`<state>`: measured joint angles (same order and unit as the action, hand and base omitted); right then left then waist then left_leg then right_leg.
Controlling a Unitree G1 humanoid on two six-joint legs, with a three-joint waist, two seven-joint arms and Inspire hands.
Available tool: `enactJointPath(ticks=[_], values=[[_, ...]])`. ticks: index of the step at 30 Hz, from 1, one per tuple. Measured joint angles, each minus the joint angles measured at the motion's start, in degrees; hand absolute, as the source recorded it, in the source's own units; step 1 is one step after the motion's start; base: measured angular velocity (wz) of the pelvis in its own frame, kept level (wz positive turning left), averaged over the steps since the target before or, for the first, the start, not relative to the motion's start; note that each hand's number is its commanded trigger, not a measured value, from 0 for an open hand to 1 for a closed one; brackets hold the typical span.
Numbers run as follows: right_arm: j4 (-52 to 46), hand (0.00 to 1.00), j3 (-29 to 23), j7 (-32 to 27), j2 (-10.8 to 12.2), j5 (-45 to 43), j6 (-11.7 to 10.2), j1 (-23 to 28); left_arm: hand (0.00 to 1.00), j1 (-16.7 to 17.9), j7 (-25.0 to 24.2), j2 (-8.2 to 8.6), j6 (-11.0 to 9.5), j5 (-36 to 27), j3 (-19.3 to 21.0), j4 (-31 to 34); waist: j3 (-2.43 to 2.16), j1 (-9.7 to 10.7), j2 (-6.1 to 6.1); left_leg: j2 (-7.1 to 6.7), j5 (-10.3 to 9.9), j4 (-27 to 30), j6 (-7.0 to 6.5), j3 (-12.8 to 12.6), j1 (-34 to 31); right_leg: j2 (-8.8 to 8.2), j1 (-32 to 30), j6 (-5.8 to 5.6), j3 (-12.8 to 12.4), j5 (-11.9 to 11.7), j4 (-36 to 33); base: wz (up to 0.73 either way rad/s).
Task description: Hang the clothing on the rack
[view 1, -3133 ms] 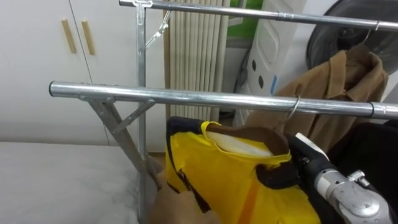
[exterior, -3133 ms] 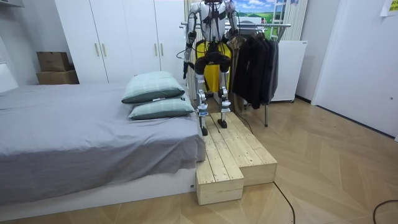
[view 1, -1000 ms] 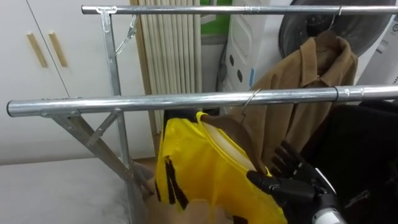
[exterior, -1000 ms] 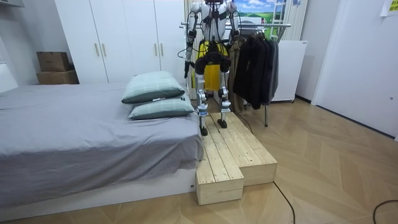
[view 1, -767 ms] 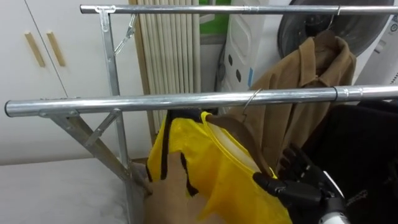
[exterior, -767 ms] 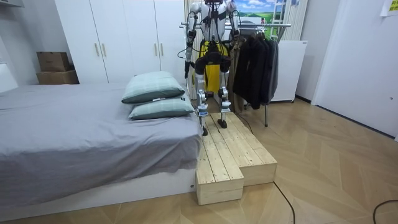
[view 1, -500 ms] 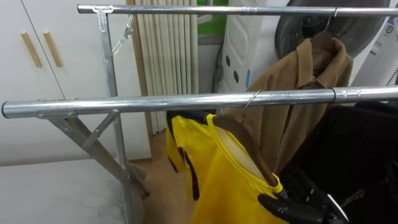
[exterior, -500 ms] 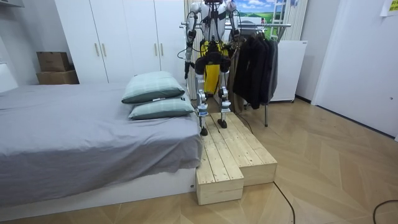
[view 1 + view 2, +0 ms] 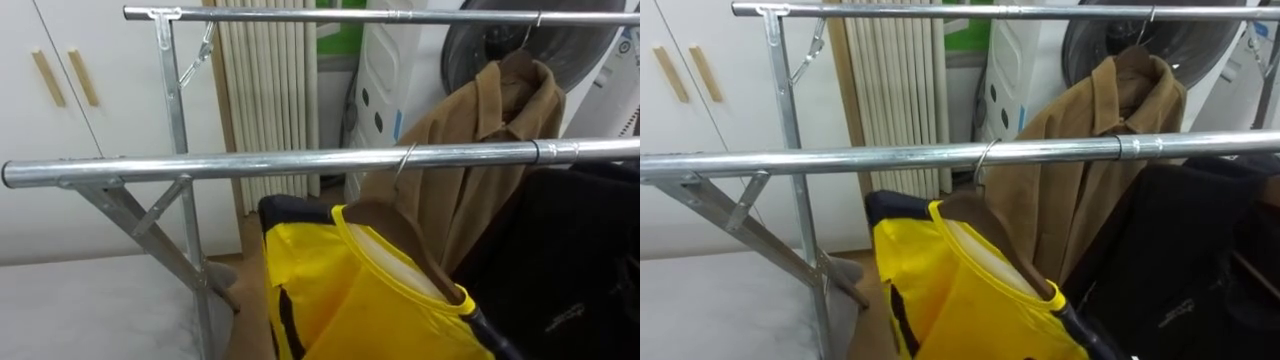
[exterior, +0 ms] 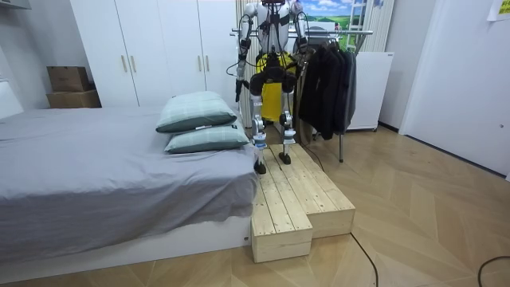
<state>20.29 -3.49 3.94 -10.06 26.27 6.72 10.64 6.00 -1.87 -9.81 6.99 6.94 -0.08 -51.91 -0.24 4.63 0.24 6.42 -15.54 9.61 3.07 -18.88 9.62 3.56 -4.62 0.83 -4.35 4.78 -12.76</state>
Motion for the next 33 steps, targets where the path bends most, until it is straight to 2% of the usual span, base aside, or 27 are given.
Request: enactJointPath(ticks=[2, 7, 11, 14, 19, 24, 27, 33], values=[[0.0, 0.0, -0.06, 0.09, 0.0, -0.37, 0.0, 0.21, 0.0, 0.06, 0.0, 0.0, -0.04, 0.01, 0.01, -0.31, 0.0, 0.07, 0.0, 0.0, 0.0, 0.0, 0.0, 0.05, 0.02, 0.02, 0.01, 0.0, 0.0, 0.0, -0.02, 0.0], [6.12, 0.0, -0.06, 2.4, 0.02, -4.96, -1.96, 0.25, 0.0, 0.25, -0.23, -0.01, -0.36, 0.35, 0.2, -0.45, -0.01, 0.0, -0.14, 0.02, 0.0, 0.0, 0.0, 0.22, 0.35, 0.03, 0.52, 0.0, 0.12, 0.0, 0.07, 0.01], [14.05, 0.0, -0.08, 4.27, -0.03, -6.84, -2.63, 1.69, 0.0, 1.15, 0.11, -0.28, -1.61, 0.48, 1.06, -1.19, 0.12, -0.07, -0.26, 0.05, 0.0, -0.02, 0.0, 0.22, 0.99, 0.02, 1.2, -0.04, 0.14, 0.04, 0.11, 0.0], [21.15, 0.0, -0.14, 4.72, 0.01, -9.01, -3.7, 1.63, 0.0, 1.04, 0.51, -0.62, -3.52, 0.45, 1.18, -4.38, 0.19, -0.05, -0.37, -0.04, -0.01, -0.01, 0.0, 0.23, 0.91, -0.1, 1.0, -0.11, 0.15, 0.09, 0.02, 0.0], [29.61, 0.0, -0.13, 4.92, 0.14, -12.63, -4.46, 1.8, 0.0, 1.62, 1.36, -0.63, -3.88, 0.43, 1.41, -6.19, 0.24, -0.09, -0.65, -0.17, -0.02, -0.1, -0.01, 0.25, 0.53, -0.11, 0.49, -0.16, 0.0, 0.15, 0.02, 0.0], [37.26, 0.0, -0.23, 5.09, 0.29, -13.51, -8.21, 1.73, 0.0, 2.7, 1.57, -0.61, -6.49, 0.07, 1.32, -6.27, 0.18, 0.13, -0.31, -0.07, -0.03, -0.47, 0.01, 0.31, 0.6, 0.01, 0.58, -0.11, 0.14, 0.02, -0.11, 0.0], [39.79, 0.0, -1.65, 5.5, 0.53, -13.61, -9.13, 1.83, 0.0, 2.87, 1.75, -0.55, -7.27, 0.12, 1.33, -7.04, 0.19, 0.12, -0.31, -0.06, -0.03, -0.46, 0.01, 0.29, 0.55, 0.04, 0.58, -0.11, 0.08, 0.03, 0.11, 0.0], [43.33, 0.0, -4.54, 5.47, 0.88, -12.85, -9.11, 2.05, 0.0, 4.51, 1.77, -0.12, -7.22, 0.14, 2.76, -8.72, 0.23, -0.14, -0.14, -0.1, -0.03, -0.63, 0.01, 0.34, 0.87, 0.05, 0.86, -0.16, -0.05, 0.06, 0.25, 0.0]])
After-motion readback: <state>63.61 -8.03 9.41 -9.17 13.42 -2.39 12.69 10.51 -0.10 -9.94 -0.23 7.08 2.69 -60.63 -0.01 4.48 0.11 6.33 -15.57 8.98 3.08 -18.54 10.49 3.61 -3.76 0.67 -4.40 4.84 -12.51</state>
